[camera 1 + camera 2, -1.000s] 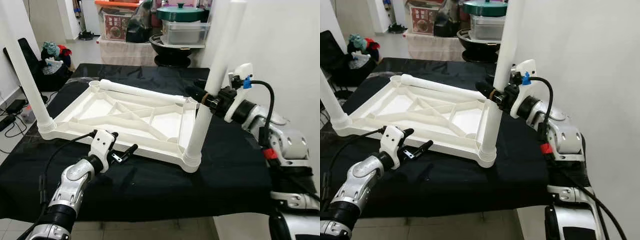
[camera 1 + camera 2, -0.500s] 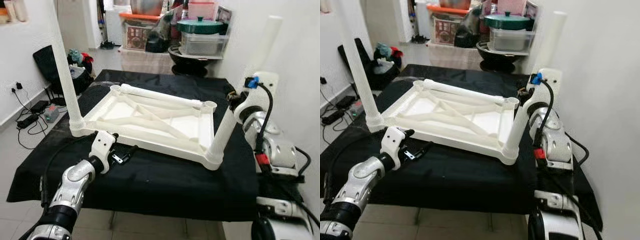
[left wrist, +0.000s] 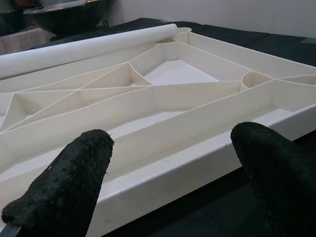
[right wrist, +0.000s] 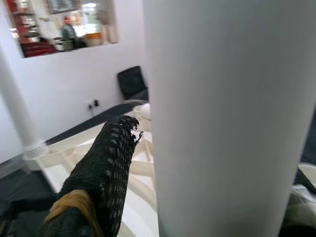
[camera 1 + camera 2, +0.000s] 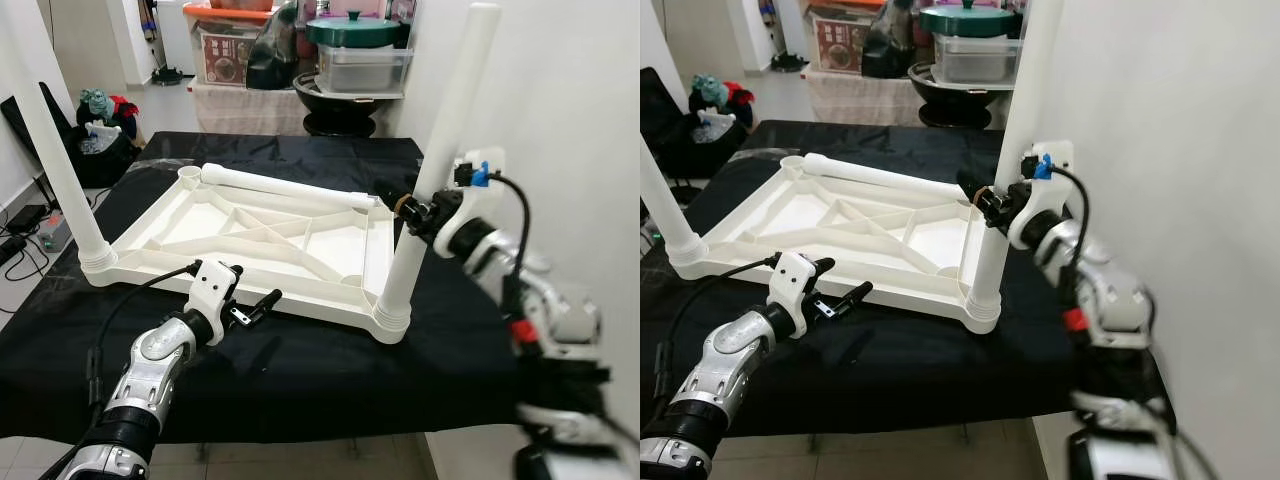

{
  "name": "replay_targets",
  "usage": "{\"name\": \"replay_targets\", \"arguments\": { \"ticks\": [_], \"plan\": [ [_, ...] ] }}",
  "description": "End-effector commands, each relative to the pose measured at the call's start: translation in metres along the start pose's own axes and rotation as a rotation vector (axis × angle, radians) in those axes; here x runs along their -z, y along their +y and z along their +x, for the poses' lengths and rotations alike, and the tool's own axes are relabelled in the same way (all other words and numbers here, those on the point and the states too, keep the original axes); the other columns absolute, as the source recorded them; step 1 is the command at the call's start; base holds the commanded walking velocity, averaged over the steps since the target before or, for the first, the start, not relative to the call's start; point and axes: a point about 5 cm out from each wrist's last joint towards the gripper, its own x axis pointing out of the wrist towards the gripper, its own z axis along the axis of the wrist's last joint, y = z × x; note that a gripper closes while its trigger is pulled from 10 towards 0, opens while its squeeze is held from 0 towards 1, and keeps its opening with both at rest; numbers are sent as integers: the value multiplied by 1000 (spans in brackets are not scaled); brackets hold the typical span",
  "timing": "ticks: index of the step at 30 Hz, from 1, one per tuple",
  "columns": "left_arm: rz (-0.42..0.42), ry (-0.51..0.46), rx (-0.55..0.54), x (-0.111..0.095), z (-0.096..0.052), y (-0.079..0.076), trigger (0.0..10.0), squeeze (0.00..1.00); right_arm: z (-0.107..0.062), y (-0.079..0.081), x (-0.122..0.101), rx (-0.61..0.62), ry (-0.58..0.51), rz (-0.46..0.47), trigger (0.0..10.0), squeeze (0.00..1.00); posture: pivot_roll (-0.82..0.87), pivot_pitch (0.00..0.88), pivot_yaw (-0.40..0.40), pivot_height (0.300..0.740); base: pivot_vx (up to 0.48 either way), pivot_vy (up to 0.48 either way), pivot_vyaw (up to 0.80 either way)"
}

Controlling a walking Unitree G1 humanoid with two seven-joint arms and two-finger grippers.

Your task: Building children table

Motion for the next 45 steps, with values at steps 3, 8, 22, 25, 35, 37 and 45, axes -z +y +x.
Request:
{"name": "replay_targets", "arguments": {
  "ticks": [3,8,22,25,35,37,45],
  "plan": [
    [2,1,-2,1,-3,3,10000,0,8,1,7,-176,64,-31,1647,0,74,0,-78,740,0,0,0],
    [4,2,-4,2,-4,2,10000,0,14,-28,29,75,218,-76,0,0,75,0,-78,740,0,0,0],
    [4,12,-5,3,-3,2,10000,0,-20,-44,69,767,157,191,10000,0,48,0,-49,740,0,0,0],
    [3,13,-1,3,-2,1,10000,0,-7,-28,64,620,142,191,10000,0,45,0,-47,740,0,0,0],
    [3,8,-2,2,-3,3,10000,0,4,-12,6,59,17,116,10000,0,65,0,-65,740,0,0,0],
    [2,8,-2,3,-4,3,10000,0,1,-6,2,-60,26,92,10000,0,65,0,-65,740,0,0,0],
    [2,5,3,1,-3,4,10000,0,-8,2,11,-364,114,36,0,0,76,0,-72,740,0,0,0]
  ]
}}
